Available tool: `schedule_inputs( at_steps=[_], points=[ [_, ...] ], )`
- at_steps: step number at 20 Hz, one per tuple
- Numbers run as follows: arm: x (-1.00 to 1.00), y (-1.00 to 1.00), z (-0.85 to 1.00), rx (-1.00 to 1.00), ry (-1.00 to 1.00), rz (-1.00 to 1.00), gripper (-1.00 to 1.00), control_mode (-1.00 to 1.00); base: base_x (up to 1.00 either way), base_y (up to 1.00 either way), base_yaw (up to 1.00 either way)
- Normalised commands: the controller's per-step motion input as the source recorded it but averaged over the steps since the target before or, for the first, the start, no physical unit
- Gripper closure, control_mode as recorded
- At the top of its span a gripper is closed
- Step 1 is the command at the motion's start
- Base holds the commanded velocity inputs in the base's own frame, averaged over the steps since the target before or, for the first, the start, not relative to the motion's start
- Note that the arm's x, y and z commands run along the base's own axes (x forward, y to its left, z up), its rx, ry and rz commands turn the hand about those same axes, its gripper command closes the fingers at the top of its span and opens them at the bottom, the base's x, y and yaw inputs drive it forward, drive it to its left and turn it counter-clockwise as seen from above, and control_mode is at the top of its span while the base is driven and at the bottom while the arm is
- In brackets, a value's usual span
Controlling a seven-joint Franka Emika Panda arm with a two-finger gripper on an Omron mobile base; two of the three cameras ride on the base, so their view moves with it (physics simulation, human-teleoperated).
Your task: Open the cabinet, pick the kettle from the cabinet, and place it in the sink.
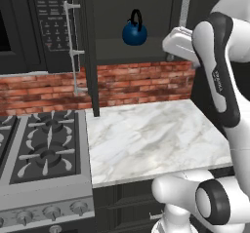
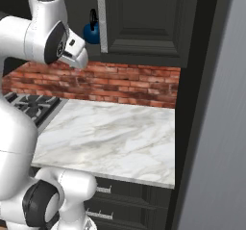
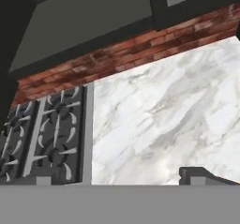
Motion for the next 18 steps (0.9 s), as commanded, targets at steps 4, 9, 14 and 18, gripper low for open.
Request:
schedule_inputs(
  at_steps=[4, 9, 14, 18],
  points=[
    [0.32, -0.36, 0.00, -0.09, -0.13, -0.03, -1.00, -1.00, 0.00, 0.00, 0.00],
    [0.36, -0.31, 0.00, -0.06, -0.10, -0.03, -1.00, -1.00, 0.00, 0.00, 0.00],
    [0.48, -0.20, 0.00, -0.05, -0.07, -0.02, -1.00, -1.00, 0.00, 0.00, 0.00],
    [0.50, -0.17, 0.01, -0.06, -0.06, 0.00, -1.00, -1.00, 0.00, 0.00, 0.00]
  ],
)
